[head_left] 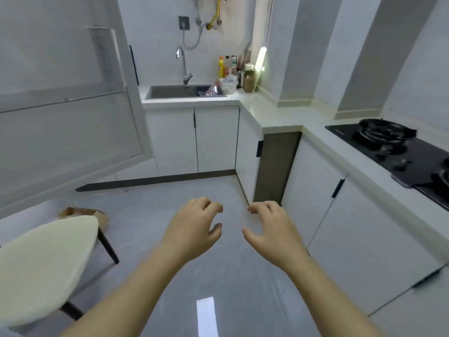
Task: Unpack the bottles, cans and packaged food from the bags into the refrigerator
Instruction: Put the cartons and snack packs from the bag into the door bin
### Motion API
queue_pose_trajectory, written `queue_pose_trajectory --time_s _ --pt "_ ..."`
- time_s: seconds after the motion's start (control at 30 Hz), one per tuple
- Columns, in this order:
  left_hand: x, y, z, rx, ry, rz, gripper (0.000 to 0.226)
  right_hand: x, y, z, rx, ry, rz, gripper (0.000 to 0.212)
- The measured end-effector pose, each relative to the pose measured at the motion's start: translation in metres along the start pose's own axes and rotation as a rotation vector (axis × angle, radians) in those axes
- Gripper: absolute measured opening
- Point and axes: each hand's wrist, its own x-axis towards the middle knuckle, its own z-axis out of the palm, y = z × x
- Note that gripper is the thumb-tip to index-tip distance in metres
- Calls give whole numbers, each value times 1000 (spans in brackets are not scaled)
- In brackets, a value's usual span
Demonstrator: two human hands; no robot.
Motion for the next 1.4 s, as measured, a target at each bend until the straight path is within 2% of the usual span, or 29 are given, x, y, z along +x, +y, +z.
queue_pose_trajectory --time_s 0.23,0.63,1.03,1.4 --pt "70 77 63 -19 -150 196 35 -10 97 -36 -33 16 250 47" --pt "176 255 162 -142 -266 483 36 -54 263 -110 -42 112 603 44" --pt "253 387 235 -274 -378 773 36 -85 366 -160 -51 325 953 40" --pt "374 474 291 -357 -451 1038 36 -28 457 -211 -101 535 1174 42"
